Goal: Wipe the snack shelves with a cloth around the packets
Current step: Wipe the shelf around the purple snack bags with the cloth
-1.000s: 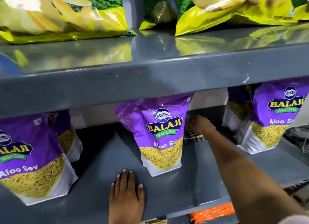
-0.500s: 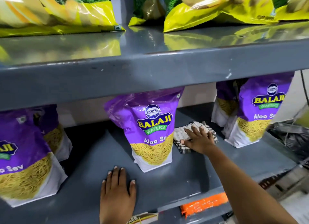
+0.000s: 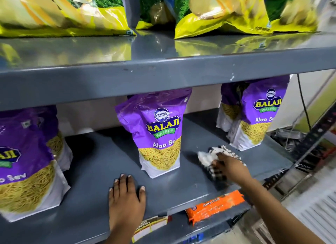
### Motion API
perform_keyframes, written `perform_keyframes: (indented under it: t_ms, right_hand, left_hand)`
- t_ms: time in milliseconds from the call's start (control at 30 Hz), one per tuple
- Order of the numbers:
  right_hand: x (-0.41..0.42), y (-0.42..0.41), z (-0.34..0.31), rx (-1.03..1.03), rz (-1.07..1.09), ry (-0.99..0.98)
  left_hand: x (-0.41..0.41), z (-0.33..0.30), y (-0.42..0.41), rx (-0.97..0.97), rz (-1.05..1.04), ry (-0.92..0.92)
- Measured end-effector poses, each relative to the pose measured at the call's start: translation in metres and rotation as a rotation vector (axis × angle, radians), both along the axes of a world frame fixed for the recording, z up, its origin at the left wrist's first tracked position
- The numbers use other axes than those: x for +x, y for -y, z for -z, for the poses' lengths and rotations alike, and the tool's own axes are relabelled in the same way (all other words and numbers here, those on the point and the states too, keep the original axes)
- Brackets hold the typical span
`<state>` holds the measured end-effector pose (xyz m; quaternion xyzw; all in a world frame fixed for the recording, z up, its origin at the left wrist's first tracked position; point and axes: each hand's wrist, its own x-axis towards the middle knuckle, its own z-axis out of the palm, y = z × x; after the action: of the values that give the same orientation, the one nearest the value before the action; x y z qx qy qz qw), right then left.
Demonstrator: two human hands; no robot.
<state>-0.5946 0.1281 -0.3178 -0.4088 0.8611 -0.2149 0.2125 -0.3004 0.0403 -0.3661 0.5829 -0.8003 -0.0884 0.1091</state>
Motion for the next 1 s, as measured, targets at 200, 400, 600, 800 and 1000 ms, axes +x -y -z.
perform_keyframes:
  t_ms: [200,400,600,800,1000]
  right_hand:
    - [0.009,0.092,-0.016,-0.028,-0.119,-0.142]
    - [0.029,0.074,0.011,0.121,-0.129,-0.208]
    - [0.014,0.074,-0.003,0.061,-0.091,-0.139]
    - [0.02,0.073,0.013,0.16,-0.118,-0.145]
    - [0.02,0.099,-0.007,0.094,-0.166,-0.233]
  left_hand:
    - [-0.001,0.0,0.002,-0.001,-0.003,-0.011]
    - [0.0,-0.002,0.002,0.011,-0.005,0.0]
    - [-0.001,-0.003,0.0,0.022,0.002,-0.007]
    - [-0.002,-0.001,0.001,0.008,-0.013,-0.012]
    - [-0.003,0.002,0.002,0.002,-0.011,0.006]
